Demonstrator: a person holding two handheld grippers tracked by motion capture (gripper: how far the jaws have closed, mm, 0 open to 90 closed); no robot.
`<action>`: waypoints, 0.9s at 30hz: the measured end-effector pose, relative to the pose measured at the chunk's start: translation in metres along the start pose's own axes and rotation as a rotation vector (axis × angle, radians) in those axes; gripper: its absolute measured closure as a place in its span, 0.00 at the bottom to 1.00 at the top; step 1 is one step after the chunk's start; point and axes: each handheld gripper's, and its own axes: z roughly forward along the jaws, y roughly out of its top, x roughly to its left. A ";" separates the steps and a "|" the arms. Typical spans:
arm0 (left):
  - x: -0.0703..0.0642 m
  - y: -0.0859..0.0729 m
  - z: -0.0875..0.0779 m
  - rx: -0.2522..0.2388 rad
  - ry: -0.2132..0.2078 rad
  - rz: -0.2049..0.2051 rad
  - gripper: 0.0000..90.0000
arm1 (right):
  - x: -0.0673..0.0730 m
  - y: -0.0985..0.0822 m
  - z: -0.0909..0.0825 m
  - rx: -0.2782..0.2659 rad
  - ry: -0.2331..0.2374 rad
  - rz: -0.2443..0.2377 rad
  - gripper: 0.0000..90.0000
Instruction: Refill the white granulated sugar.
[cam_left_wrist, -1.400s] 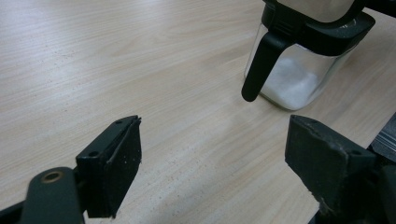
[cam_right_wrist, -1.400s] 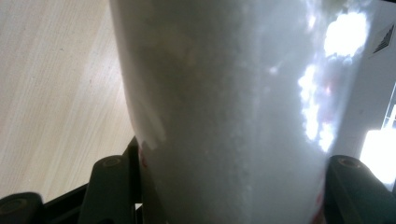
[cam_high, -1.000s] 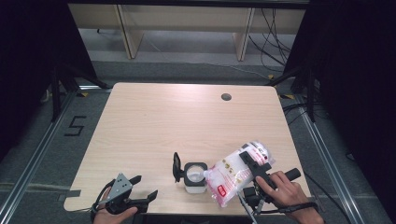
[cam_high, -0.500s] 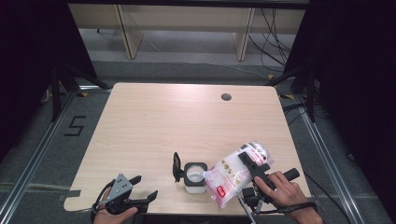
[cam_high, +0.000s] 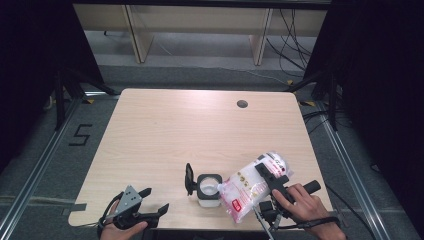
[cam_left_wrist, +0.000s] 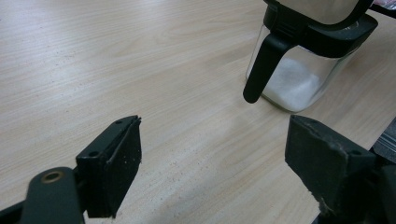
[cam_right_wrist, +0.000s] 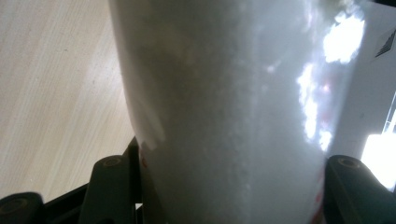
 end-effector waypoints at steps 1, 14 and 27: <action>-0.001 0.000 0.000 -0.006 -0.004 -0.008 0.20 | 0.001 0.000 0.000 0.004 0.001 0.001 0.48; 0.001 0.000 0.000 -0.004 -0.002 0.000 0.20 | 0.003 0.001 -0.002 0.025 0.018 0.035 0.48; 0.001 0.000 0.000 -0.008 -0.004 0.006 0.20 | 0.001 0.004 -0.002 0.015 0.002 0.005 0.48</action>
